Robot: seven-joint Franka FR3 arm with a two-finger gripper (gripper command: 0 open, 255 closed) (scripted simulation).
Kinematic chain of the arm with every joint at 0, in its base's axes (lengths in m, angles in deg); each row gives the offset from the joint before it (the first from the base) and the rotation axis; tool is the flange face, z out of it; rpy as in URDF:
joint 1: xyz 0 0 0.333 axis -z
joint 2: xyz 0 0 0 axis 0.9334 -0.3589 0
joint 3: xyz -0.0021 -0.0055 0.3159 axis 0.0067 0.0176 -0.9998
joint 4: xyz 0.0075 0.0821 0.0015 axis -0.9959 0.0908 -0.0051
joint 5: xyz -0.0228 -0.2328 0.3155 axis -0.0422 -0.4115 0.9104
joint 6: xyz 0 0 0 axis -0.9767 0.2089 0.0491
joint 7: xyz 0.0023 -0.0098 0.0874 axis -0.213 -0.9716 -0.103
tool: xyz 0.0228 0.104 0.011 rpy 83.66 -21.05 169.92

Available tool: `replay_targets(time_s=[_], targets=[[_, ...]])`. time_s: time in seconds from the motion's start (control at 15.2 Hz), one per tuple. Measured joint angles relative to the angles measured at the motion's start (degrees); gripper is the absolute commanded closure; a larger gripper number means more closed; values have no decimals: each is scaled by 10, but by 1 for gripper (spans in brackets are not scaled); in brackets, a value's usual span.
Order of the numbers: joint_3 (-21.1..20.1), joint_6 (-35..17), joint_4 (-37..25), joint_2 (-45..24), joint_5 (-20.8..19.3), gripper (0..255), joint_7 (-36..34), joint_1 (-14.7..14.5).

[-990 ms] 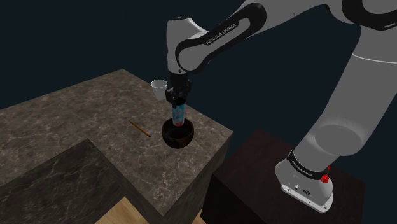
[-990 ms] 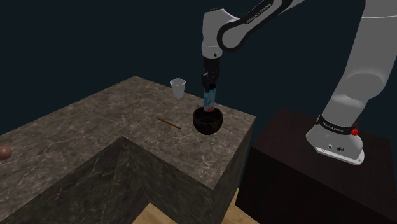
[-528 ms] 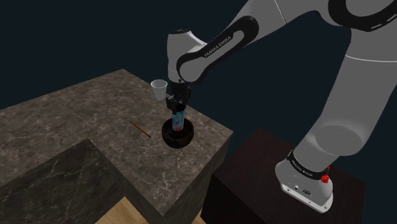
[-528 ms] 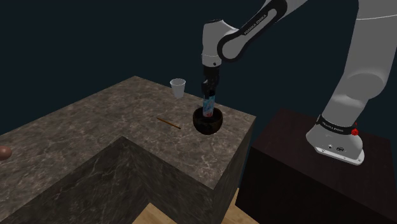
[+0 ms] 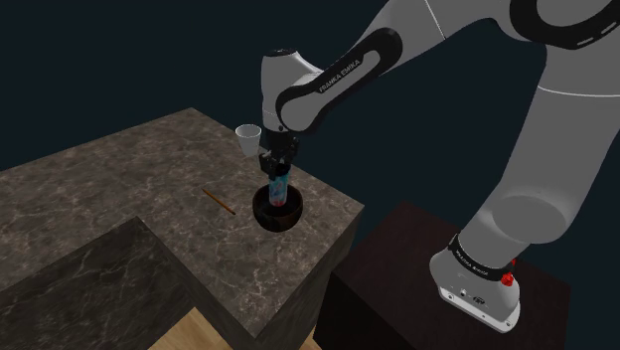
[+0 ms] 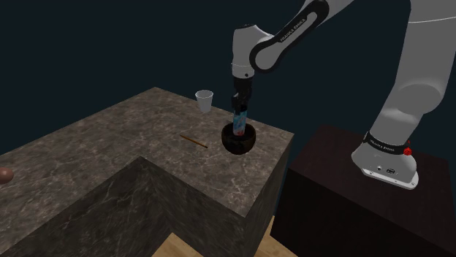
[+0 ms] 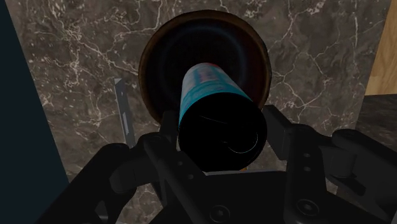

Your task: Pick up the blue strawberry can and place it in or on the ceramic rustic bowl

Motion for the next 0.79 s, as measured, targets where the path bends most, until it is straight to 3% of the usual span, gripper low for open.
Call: replay_targets(time_s=[0.4,0.79], targets=[[0,0,0,0,0,0,0,0],[-8,59,-18,46,26,0,18,7]])
